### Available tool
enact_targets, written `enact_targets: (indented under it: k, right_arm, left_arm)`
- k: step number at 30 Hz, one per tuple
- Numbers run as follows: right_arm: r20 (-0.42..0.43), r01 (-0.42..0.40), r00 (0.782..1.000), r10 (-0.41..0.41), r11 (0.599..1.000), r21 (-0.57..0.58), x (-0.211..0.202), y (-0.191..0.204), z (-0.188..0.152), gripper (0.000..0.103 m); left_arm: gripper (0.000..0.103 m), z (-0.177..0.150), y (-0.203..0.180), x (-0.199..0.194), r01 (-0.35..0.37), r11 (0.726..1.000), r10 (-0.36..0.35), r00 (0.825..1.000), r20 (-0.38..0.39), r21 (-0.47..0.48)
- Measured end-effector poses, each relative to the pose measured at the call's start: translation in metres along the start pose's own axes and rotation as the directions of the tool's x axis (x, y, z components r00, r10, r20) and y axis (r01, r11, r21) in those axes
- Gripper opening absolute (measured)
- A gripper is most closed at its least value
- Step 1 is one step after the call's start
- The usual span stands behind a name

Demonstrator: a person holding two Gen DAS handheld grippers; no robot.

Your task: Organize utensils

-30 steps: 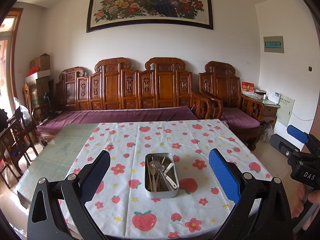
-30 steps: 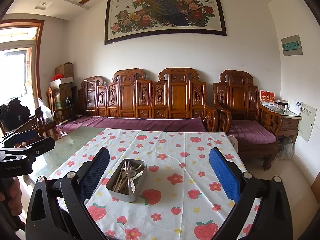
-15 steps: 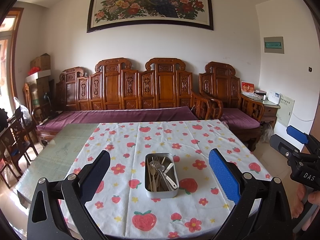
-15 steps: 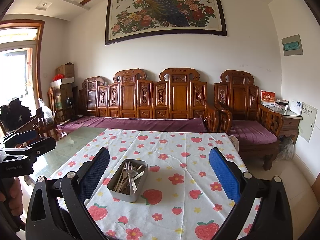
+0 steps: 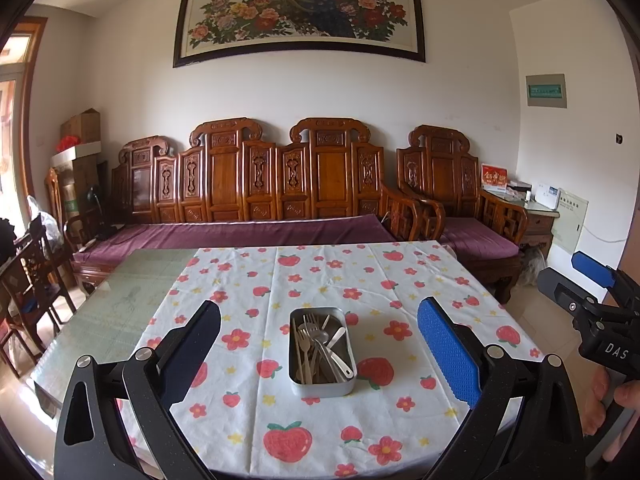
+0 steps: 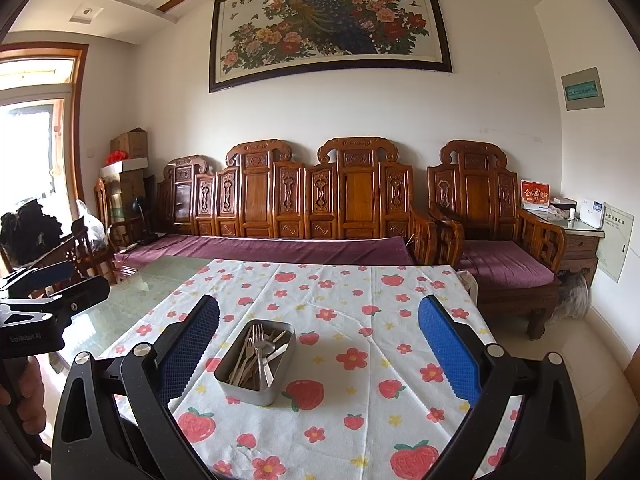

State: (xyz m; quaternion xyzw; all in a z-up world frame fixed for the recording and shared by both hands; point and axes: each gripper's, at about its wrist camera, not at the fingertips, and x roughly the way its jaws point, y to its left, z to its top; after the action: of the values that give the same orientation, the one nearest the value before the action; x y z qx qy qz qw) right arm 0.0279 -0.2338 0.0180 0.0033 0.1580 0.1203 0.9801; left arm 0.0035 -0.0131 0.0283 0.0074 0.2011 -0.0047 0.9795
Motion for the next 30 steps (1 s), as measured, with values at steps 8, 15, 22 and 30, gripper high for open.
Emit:
enact_targets:
  k: [8,15,22,30]
  right_arm:
    - [0.0,0.0,1.0,0.0,1.0,0.0,0.0001,-0.0004,-0.0006,0.1]
    - [0.001,0.0,1.0,0.0,1.0,0.001,0.0001,-0.0013,-0.0011,0.1]
    - [-0.001,-0.001,1.0,0.001,1.0,0.002,-0.0003,-0.0018,-0.0002,0.1]
    - [0.001,-0.002,1.0,0.002,1.0,0.004,-0.0003,-0.0001,0.0,0.1]
  left_arm:
    - [0.095,-0.0004,0.0001,-0.0001,0.0,1.0,0.0,1.0,0.0,0.0]
    - [0.095,-0.0009,0.0,-0.0001,0.001,1.0,-0.001,1.0,-0.001,0.0]
    - [0.095,-0.001,-0.0002,-0.0002,0.0,1.0,0.0,1.0,0.0,0.001]
    - [0.095,-0.0012,-0.0003,-0.0001,-0.001,1.0,0.001,1.0,0.0,0.001]
